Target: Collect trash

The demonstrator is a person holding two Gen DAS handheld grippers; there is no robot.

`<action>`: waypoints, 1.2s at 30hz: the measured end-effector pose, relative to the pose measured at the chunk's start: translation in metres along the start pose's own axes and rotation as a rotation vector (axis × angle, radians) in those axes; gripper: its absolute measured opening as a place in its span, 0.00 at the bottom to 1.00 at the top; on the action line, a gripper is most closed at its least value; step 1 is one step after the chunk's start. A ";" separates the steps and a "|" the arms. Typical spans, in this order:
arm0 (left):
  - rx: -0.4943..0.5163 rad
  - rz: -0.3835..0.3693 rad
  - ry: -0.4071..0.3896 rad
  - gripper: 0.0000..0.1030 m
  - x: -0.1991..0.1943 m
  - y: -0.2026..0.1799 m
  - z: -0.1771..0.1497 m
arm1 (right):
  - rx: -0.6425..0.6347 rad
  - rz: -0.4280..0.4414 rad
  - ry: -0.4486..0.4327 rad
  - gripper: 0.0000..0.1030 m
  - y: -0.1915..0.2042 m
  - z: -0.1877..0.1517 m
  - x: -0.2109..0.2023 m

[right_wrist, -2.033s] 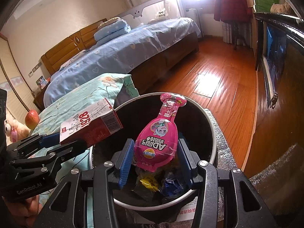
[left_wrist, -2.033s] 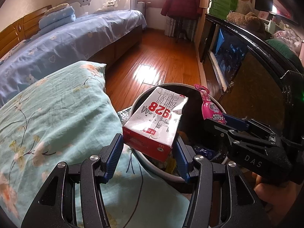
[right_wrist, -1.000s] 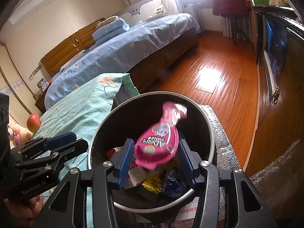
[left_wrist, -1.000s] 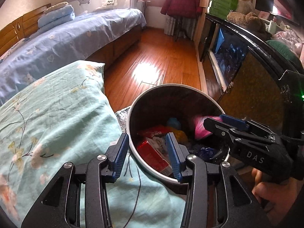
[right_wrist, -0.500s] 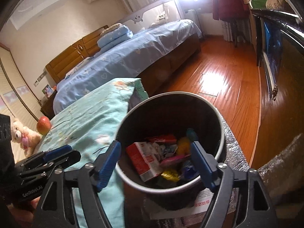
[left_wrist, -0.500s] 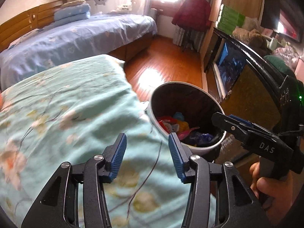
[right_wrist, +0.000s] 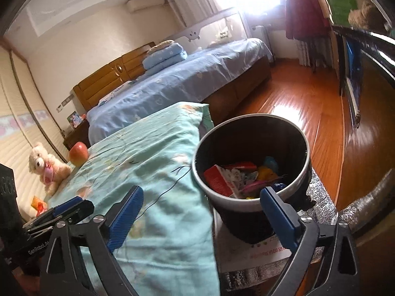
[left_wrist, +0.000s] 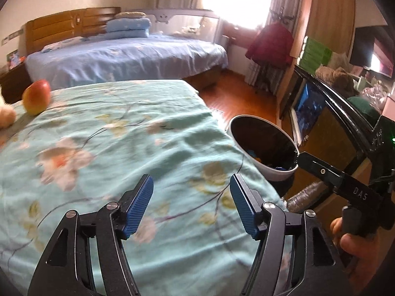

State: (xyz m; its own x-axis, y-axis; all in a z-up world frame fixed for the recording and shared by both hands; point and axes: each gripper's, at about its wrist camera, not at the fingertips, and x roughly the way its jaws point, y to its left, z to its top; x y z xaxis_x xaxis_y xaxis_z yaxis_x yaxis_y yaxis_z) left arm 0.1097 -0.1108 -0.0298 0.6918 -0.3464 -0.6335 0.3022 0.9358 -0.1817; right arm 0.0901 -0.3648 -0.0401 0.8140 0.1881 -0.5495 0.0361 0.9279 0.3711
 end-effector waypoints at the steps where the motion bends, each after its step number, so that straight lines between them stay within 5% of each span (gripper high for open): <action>1: -0.006 0.004 -0.006 0.65 -0.004 0.002 -0.004 | -0.012 0.004 -0.007 0.95 0.005 -0.003 -0.003; 13: -0.014 0.077 -0.151 0.75 -0.073 0.020 -0.021 | -0.087 0.028 -0.069 0.95 0.044 -0.017 -0.036; 18: 0.005 0.168 -0.282 1.00 -0.104 0.023 -0.024 | -0.155 0.017 -0.209 1.00 0.066 -0.008 -0.069; 26: 0.010 0.247 -0.339 1.00 -0.110 0.028 -0.037 | -0.222 -0.012 -0.325 1.00 0.082 -0.023 -0.078; 36: 0.018 0.292 -0.361 1.00 -0.117 0.032 -0.042 | -0.293 -0.023 -0.312 1.00 0.099 -0.042 -0.062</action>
State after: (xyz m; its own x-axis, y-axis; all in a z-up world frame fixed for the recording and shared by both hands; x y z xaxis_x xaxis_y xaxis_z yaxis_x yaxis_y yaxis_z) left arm 0.0109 -0.0373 0.0064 0.9328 -0.0722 -0.3530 0.0697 0.9974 -0.0199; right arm 0.0185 -0.2716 -0.0006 0.9528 0.1016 -0.2860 -0.0733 0.9914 0.1081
